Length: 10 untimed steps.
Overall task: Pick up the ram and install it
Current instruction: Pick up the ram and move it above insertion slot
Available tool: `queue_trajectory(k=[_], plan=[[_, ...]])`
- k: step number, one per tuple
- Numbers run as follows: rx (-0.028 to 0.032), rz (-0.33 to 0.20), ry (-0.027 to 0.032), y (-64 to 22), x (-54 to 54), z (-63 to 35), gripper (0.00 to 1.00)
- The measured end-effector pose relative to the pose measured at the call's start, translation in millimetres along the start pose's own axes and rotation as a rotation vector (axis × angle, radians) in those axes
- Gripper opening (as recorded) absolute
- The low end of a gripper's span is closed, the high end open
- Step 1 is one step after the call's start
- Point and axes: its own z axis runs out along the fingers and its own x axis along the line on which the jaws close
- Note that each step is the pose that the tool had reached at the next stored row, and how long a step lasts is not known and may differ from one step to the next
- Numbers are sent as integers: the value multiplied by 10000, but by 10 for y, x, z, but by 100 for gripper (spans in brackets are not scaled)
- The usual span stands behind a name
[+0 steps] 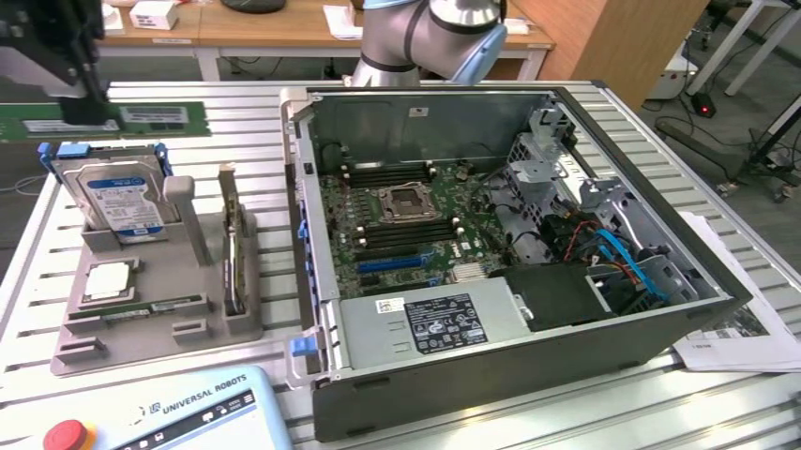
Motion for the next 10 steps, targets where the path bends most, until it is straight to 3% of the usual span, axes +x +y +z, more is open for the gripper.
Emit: queue_trajectory(k=[10], plan=[[-5,0,1,-400,-36,-21,13]])
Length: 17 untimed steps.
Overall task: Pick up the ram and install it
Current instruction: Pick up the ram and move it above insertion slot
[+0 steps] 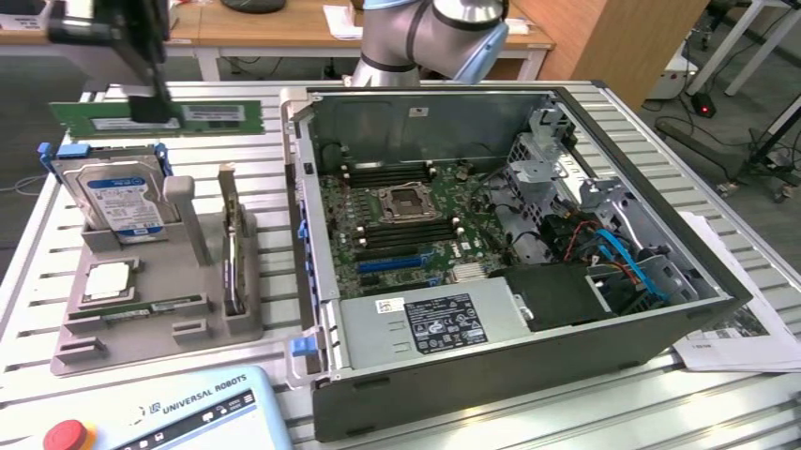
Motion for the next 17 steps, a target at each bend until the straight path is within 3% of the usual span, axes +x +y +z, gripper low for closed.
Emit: queue_trajectory(k=[17], plan=[[-6,1,0,-743,-66,-38,13]])
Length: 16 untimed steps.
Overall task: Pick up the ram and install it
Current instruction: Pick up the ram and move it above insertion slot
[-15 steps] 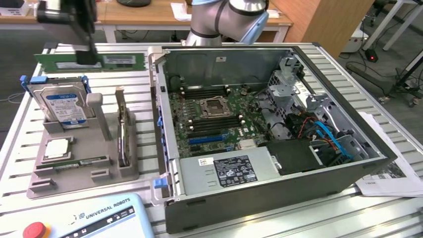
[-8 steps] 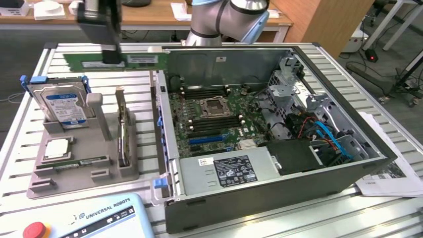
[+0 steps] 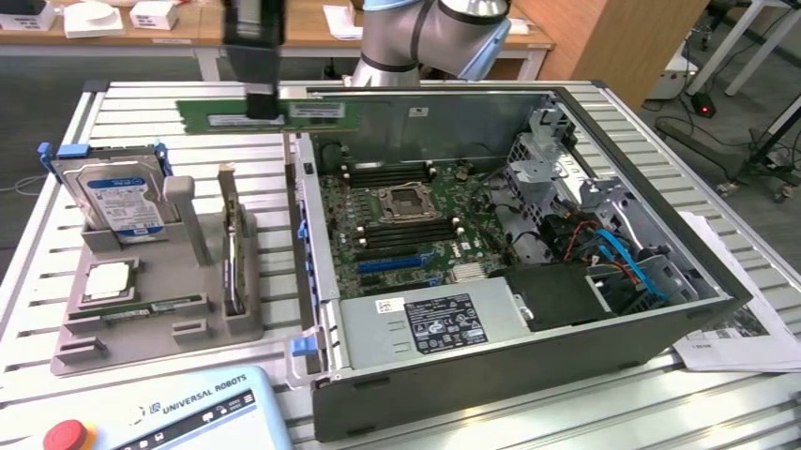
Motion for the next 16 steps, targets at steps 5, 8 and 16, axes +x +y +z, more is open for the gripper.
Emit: queue_trajectory(k=[5,8,16], plan=[[-1,0,0,-221,-20,-11,13],[-2,-1,0,-354,-32,-19,13],[-3,-1,0,-719,-64,-38,13]])
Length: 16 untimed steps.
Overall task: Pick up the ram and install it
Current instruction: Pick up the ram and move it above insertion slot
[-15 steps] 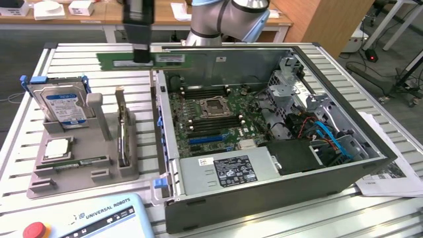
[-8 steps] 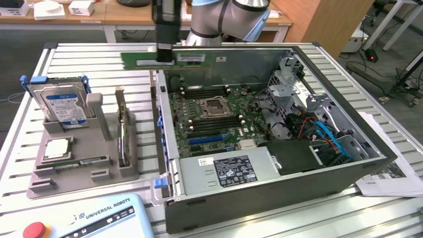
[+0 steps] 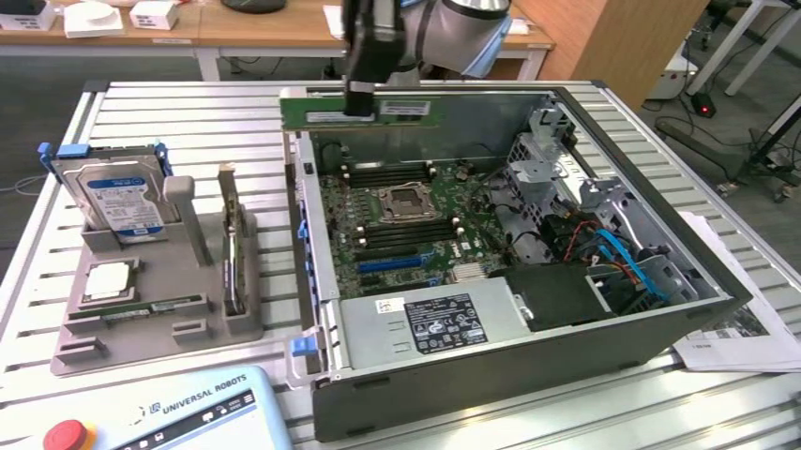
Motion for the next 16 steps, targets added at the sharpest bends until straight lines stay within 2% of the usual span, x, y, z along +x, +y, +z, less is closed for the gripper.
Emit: queue_trajectory(k=[11,13,16], plan=[[-1,-1,-1,-488,-44,-25,13],[-1,-1,0,-533,-47,-28,13],[0,0,-1,-536,-48,-28,13]])
